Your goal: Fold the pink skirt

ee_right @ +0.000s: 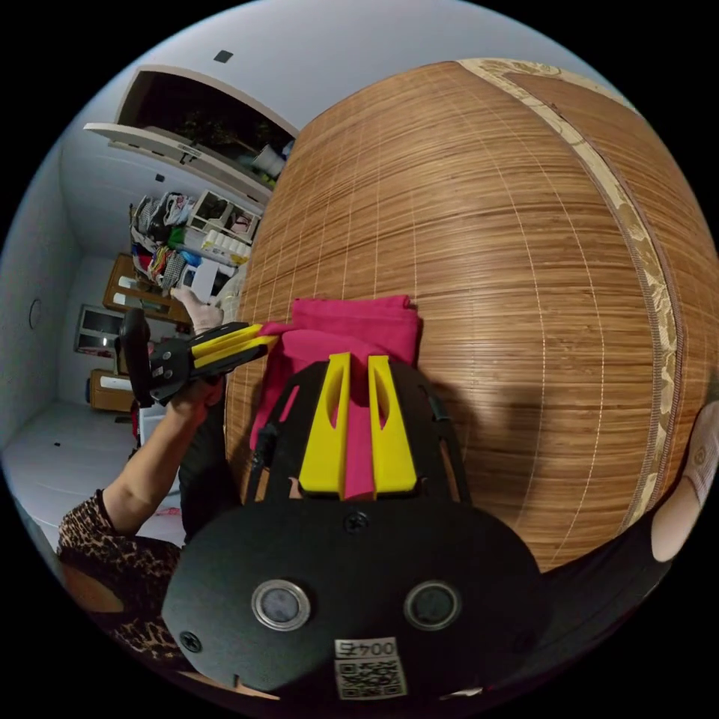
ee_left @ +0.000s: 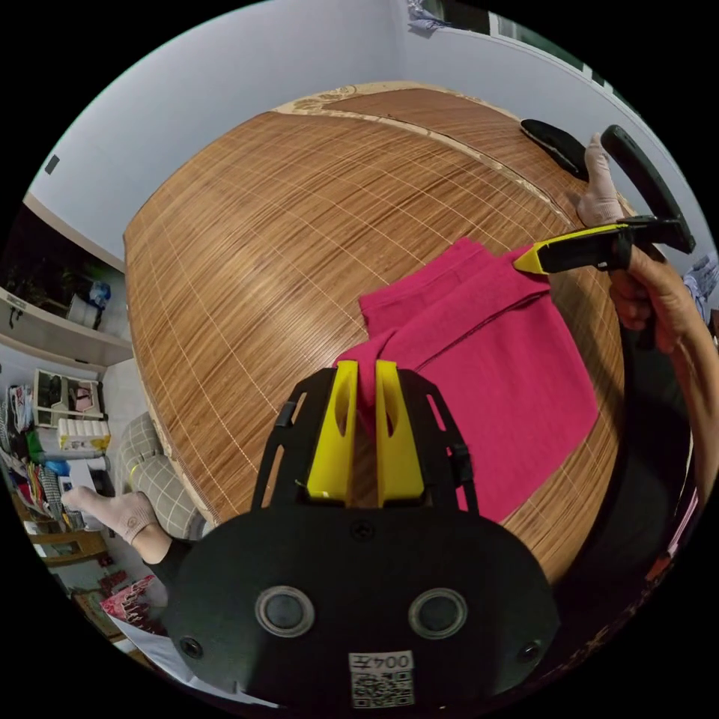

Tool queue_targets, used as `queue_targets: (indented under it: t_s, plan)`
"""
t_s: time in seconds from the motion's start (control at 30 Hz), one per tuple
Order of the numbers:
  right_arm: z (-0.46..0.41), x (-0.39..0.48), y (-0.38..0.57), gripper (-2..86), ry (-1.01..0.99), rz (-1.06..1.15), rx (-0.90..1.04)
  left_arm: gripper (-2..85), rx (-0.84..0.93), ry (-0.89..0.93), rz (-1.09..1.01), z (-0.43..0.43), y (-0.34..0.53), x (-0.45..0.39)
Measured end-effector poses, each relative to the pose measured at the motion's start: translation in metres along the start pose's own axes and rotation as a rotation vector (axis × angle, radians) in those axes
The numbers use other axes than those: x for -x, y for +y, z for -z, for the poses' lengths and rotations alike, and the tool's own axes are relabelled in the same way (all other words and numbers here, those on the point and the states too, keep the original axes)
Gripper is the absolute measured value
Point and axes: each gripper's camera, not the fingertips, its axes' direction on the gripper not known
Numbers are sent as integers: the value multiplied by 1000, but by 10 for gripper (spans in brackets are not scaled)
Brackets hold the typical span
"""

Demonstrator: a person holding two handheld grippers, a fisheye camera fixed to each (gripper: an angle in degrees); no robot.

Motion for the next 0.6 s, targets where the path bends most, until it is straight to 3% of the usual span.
queue_targets:
  t_s: [0.3, 0.6]
  plan:
    - [15, -37, -49, 53, -101, -75, -34, 14, -18, 104, 77, -36, -24, 58]
    - [55, -47, -69, 52, -175, -45, -66, 19, -97, 166, 33, -18, -24, 94]
